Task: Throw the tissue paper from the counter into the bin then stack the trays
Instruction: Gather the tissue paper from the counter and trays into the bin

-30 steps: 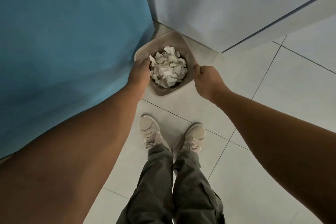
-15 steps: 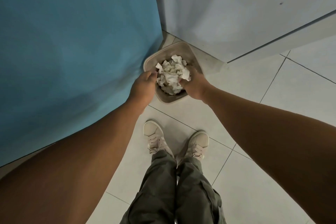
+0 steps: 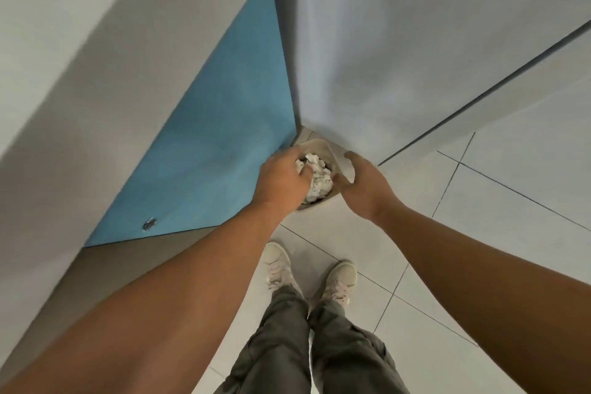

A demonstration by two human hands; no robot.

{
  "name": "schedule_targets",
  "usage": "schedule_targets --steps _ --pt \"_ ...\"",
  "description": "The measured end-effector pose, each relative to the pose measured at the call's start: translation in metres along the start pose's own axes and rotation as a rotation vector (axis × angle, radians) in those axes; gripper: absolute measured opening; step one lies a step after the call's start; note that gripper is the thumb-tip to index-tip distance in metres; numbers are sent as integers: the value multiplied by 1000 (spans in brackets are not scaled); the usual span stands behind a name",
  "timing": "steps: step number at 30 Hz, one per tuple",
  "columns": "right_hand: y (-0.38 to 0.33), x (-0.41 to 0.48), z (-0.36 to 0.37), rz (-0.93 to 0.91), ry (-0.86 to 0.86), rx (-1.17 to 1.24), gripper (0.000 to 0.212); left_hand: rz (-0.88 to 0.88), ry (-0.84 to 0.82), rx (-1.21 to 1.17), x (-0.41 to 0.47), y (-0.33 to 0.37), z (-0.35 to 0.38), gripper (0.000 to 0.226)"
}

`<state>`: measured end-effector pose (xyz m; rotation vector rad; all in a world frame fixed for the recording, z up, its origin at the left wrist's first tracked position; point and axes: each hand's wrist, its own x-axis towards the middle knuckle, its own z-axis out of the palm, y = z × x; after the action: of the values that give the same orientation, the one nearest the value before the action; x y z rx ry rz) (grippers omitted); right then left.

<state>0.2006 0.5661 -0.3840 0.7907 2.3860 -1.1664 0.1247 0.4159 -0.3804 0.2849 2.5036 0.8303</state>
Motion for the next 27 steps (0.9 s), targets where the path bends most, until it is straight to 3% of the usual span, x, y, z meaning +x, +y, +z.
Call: schedule_targets --steps 5,10,15,22,27 --pt "-57 -57 -50 -224 144 5 35 174 92 253 -49 58 -62 48" --pt "-107 -108 -99 -458 241 -12 32 274 230 147 -97 105 -125 48" --pt "-160 -147 -128 -627 269 -27 43 363 353 56 -140 131 -186 46" --pt "-241 -189 -125 -849 234 -30 46 387 509 98 -203 123 -263 48" --pt "-307 -211 -91 -997 191 -50 38 292 645 128 -241 76 -318 45"
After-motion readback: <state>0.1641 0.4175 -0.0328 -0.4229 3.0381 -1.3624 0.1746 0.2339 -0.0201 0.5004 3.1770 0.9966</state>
